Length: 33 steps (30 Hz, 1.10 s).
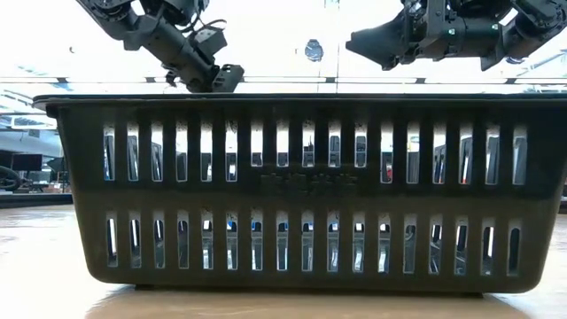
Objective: Sort spring keychains into baskets
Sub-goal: Put the orange spring keychain into the blue basket
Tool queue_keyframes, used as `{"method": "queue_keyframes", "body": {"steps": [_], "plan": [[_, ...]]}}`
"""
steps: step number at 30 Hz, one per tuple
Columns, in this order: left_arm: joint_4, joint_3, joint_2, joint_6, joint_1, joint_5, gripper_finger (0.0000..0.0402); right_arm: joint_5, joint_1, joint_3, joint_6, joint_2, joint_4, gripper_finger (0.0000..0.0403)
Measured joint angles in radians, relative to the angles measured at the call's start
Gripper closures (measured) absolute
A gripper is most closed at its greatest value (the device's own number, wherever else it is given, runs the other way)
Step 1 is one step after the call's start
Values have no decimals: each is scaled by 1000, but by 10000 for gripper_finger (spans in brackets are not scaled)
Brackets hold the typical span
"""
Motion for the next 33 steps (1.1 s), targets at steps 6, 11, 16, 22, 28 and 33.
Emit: {"method": "queue_keyframes", "body": {"steps": [6,11,16,22,28,33], "plan": [[-110,-1,-9,-106,50,-210,388,0,0,0,13,0,-4,238],[-229,-1,-7,-161,118,-193,392,0,0,0,13,0,-7,239],[-249,-30,-7,-195,213,-89,389,0,0,0,20,0,-8,240],[-253,-107,-34,-231,334,-28,392,0,0,0,20,0,-17,240],[-405,-151,-144,-313,432,14,389,0,0,0,20,0,-25,243],[-579,-152,-228,-390,461,-23,393,0,0,0,20,0,-30,243]]}}
